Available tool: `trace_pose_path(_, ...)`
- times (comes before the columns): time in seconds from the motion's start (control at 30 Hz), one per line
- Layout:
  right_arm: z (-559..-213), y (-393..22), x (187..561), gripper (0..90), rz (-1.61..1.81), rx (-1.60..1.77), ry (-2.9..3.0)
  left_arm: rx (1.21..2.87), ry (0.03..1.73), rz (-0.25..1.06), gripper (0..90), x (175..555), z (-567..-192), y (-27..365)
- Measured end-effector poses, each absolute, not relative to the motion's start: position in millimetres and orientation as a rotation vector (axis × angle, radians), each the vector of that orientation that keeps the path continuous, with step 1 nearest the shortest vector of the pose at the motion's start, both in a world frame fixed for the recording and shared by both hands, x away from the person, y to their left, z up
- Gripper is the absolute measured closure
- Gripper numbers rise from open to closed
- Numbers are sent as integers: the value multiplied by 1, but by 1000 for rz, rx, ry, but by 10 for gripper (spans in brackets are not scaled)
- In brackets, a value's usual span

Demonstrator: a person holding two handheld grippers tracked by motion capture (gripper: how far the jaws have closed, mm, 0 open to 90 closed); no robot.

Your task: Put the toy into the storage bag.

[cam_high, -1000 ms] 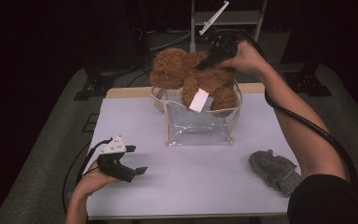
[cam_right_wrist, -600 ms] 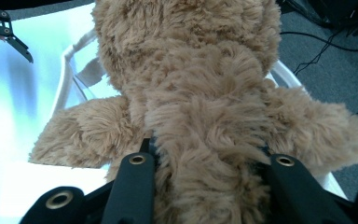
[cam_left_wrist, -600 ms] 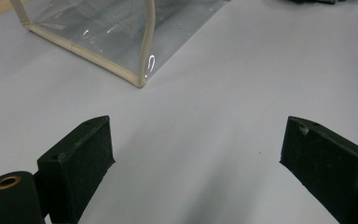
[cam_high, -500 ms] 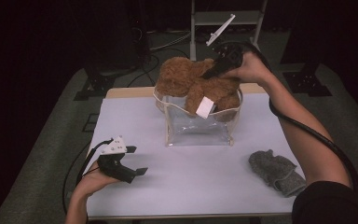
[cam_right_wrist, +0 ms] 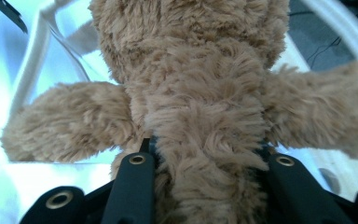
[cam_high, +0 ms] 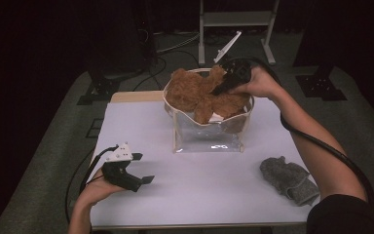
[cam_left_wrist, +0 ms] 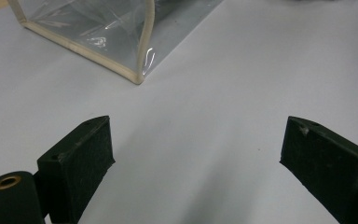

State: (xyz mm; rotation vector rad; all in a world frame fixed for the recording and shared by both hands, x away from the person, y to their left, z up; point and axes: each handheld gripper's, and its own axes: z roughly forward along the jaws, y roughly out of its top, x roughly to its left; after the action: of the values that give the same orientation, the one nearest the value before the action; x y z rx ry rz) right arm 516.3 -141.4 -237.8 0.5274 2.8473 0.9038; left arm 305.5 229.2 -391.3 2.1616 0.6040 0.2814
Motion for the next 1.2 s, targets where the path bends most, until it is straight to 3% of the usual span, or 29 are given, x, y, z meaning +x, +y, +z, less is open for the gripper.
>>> trace_pose_path(0.5, -280, -127, 519, 646, 767, 538, 2925, 2163, 610, 277, 84, 305, -392, 230)
trace_pose_path(0.6, -279, -127, 519, 593, 759, 557, 2924, 2164, 608, 276, 84, 304, -392, 230)
trace_pose_path(0.63, -274, -126, 520, 528, 753, 546, 2926, 2164, 609, 275, 84, 304, -392, 230)
trace_pose_path(0.67, -274, -126, 520, 528, 753, 546, 2926, 2166, 609, 276, 84, 304, -392, 230)
trace_pose_path(0.7, -270, -126, 520, 437, 758, 544, 2926, 2168, 610, 273, 84, 304, -392, 230)
trace_pose_path(0.8, -258, -128, 519, 375, 823, 562, 2891, 2163, 608, 276, 84, 304, -391, 230)
trace_pose_path(0.9, -252, -129, 519, 390, 854, 556, 2884, 2164, 609, 276, 84, 305, -391, 230)
trace_pose_path(0.93, -248, -128, 518, 517, 880, 553, 2878, 2167, 604, 278, 84, 305, -391, 230)
trace_pose_path(0.97, -248, -128, 518, 517, 880, 553, 2878, 2167, 603, 277, 84, 305, -391, 229)
trace_pose_path(1.0, -248, -127, 517, 623, 853, 545, 2863, 2169, 603, 275, 84, 305, -391, 228)
trace_pose_path(1.2, -271, -123, 520, 711, 669, 564, 2888, 2163, 599, 273, 84, 305, -390, 227)
